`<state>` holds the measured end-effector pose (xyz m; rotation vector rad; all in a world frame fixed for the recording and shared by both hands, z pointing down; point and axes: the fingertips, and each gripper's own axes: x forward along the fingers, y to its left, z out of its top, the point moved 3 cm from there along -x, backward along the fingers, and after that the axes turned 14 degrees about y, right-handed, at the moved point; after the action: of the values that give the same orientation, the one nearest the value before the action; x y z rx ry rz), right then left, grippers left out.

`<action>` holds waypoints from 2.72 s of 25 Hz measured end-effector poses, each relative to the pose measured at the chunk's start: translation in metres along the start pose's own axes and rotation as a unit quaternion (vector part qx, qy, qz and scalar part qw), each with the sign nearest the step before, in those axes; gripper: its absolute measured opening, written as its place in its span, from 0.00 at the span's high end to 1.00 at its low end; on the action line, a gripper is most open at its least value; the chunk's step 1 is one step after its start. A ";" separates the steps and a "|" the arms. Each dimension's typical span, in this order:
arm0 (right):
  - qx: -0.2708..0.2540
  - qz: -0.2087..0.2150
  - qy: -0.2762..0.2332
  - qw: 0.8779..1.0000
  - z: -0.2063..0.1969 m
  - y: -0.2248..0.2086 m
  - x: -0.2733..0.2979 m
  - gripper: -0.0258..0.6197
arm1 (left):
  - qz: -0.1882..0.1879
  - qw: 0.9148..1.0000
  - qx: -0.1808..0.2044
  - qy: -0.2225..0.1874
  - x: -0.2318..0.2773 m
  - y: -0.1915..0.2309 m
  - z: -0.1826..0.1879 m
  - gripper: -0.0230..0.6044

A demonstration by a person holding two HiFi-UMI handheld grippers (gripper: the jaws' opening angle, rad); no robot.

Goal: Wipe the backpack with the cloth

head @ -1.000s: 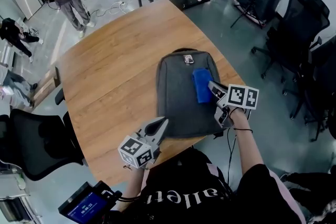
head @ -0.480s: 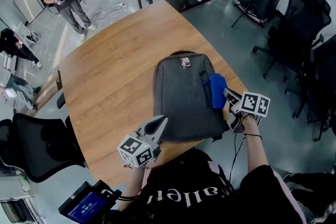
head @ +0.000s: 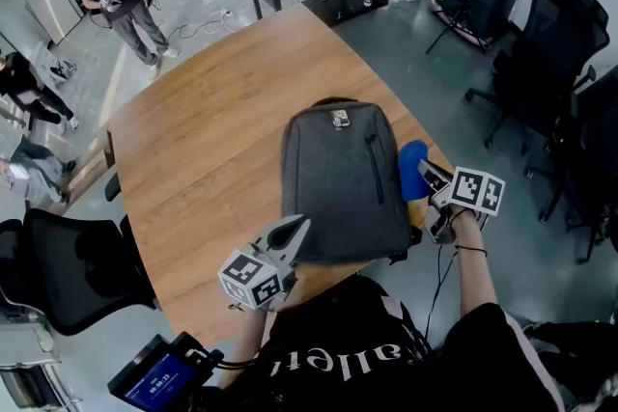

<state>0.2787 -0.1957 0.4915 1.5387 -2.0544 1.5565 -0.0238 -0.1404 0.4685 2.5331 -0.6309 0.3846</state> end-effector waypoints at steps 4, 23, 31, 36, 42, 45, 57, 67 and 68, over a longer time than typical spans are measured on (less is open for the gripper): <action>-0.023 0.038 -0.008 0.999 0.022 0.042 0.019 0.87 | 0.010 1.000 -0.005 -0.006 -0.008 0.009 0.000 0.96; -0.142 0.116 0.128 0.975 0.023 0.212 0.211 0.87 | 0.069 0.996 -0.046 -0.041 -0.043 0.048 -0.020 0.96; -0.141 0.066 0.170 0.973 0.020 0.181 0.231 0.87 | 0.071 0.995 -0.055 -0.044 -0.049 0.041 -0.019 0.96; -0.117 0.059 0.150 0.980 0.041 0.151 0.212 0.87 | 0.053 0.996 -0.056 -0.050 -0.038 0.044 -0.010 0.96; -0.123 0.009 0.128 0.984 0.058 0.104 0.170 0.87 | 0.027 0.998 -0.042 -0.040 -0.025 0.032 -0.003 0.96; -0.103 -0.007 0.113 0.988 0.065 0.075 0.143 0.87 | 0.017 0.999 -0.039 -0.033 -0.020 0.025 -0.001 0.96; -0.017 -0.052 0.065 0.996 0.072 -0.019 0.068 0.87 | 0.009 0.999 -0.042 -0.028 -0.015 0.020 -0.002 0.96; -0.012 -0.053 0.046 0.997 0.087 -0.028 0.053 0.87 | 0.010 0.999 -0.041 -0.028 -0.011 0.021 -0.002 0.96; -0.016 -0.047 0.043 0.998 0.091 -0.022 0.055 0.87 | 0.009 0.999 -0.040 -0.028 -0.011 0.022 -0.002 0.96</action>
<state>0.3097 -0.2996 0.4983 1.5069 -1.9219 1.5211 -0.0447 -0.1518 0.4748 2.4703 -0.6775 0.2896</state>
